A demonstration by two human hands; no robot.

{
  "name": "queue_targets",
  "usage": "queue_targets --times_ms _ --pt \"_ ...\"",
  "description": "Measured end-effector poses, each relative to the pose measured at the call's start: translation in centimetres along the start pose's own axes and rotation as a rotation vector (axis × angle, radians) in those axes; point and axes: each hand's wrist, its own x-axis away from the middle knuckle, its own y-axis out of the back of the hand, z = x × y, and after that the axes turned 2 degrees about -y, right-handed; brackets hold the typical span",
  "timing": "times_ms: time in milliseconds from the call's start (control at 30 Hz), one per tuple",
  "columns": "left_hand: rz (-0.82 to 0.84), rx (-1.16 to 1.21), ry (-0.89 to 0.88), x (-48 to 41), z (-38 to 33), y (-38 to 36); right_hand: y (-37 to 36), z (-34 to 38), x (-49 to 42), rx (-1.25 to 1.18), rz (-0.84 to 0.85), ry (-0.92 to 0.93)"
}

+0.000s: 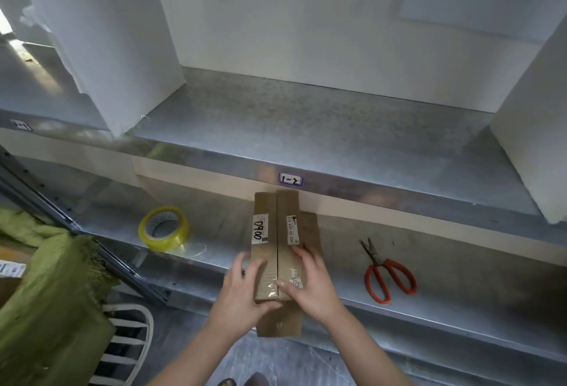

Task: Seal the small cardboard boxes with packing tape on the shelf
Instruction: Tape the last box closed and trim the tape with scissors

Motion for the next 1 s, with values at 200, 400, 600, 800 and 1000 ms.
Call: queue_targets --times_ms 200,400,600,800,1000 --pt "0.066 0.108 -0.108 -1.8 1.3 0.5 -0.8 -1.0 -0.2 0.067 0.035 0.037" --pt "0.219 0.009 -0.121 -1.9 2.5 1.9 -1.0 -0.6 0.7 0.26 -0.008 0.06" --pt "0.234 -0.367 -0.257 -2.1 4.9 7.0 -0.4 3.6 0.3 0.505 -0.127 0.233" --pt "0.145 -0.579 -0.179 -2.4 11.9 12.0 -6.3 10.9 -3.1 0.589 -0.107 0.477" --pt "0.22 -0.638 -0.121 -2.8 19.4 14.5 -15.5 12.7 -6.8 0.469 0.079 0.22"
